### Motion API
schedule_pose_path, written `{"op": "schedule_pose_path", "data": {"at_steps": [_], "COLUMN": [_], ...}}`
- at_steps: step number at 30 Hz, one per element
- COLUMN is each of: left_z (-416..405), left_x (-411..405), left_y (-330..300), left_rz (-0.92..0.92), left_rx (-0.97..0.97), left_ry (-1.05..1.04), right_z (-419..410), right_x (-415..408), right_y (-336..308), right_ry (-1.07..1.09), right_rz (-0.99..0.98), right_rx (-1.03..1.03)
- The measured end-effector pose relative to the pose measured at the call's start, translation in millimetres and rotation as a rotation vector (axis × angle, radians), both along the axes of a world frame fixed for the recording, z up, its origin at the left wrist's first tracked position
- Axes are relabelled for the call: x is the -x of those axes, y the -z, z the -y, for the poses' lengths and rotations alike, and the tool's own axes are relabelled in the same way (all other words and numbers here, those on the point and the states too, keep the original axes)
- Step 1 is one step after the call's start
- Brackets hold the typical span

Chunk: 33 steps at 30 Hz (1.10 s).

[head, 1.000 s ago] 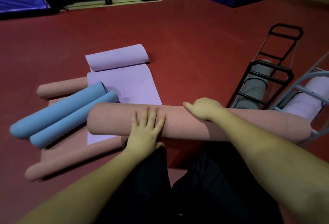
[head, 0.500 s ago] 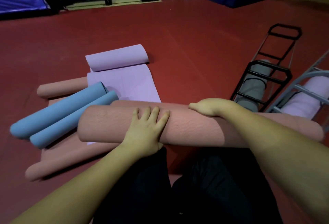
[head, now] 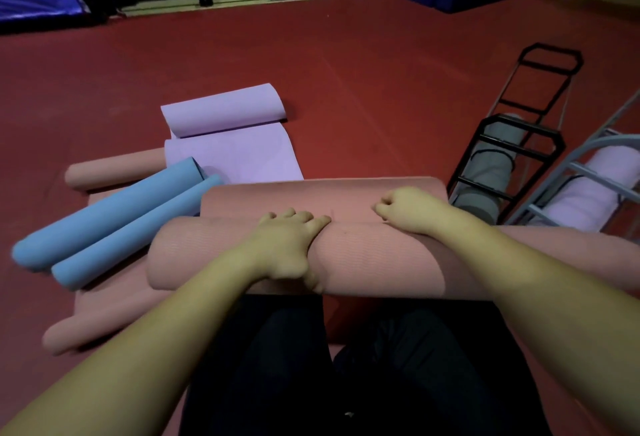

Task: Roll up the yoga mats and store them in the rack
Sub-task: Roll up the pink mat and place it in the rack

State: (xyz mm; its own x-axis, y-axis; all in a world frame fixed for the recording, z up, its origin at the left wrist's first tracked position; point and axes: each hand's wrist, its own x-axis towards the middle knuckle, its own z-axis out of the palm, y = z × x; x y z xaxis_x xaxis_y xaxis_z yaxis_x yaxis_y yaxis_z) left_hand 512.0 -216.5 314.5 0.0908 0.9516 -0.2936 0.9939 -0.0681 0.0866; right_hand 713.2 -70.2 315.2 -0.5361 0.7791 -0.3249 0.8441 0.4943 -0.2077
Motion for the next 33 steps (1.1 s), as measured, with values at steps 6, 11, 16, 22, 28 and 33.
{"op": "schedule_pose_path", "data": {"at_steps": [6, 11, 16, 22, 28, 33], "left_z": [-44.7, -72.9, -72.7, -23.0, 10.3, -3.0], "left_x": [16.3, 25.5, 26.8, 16.6, -7.2, -8.5], "left_y": [-6.9, -4.9, 2.6, 34.0, 77.5, 67.5], "left_rz": [0.272, 0.435, 0.527, 0.329, -0.199, -0.223], "left_rx": [0.294, 0.458, 0.355, -0.321, -0.345, -0.306], "left_ry": [-0.093, -0.169, -0.187, -0.147, -0.100, -0.119], "right_z": [30.0, 39.8, 25.3, -4.1, -17.1, -19.5], "right_x": [-11.3, -4.5, -1.2, 10.3, 27.2, 30.6], "right_y": [-0.9, 14.8, 11.9, 11.8, 2.0, -6.3], "right_ry": [-0.024, 0.027, 0.085, 0.063, 0.065, 0.082], "right_rz": [-0.067, 0.024, 0.036, 0.091, 0.135, 0.117], "right_rx": [-0.129, -0.252, -0.199, -0.021, 0.118, 0.201]}}
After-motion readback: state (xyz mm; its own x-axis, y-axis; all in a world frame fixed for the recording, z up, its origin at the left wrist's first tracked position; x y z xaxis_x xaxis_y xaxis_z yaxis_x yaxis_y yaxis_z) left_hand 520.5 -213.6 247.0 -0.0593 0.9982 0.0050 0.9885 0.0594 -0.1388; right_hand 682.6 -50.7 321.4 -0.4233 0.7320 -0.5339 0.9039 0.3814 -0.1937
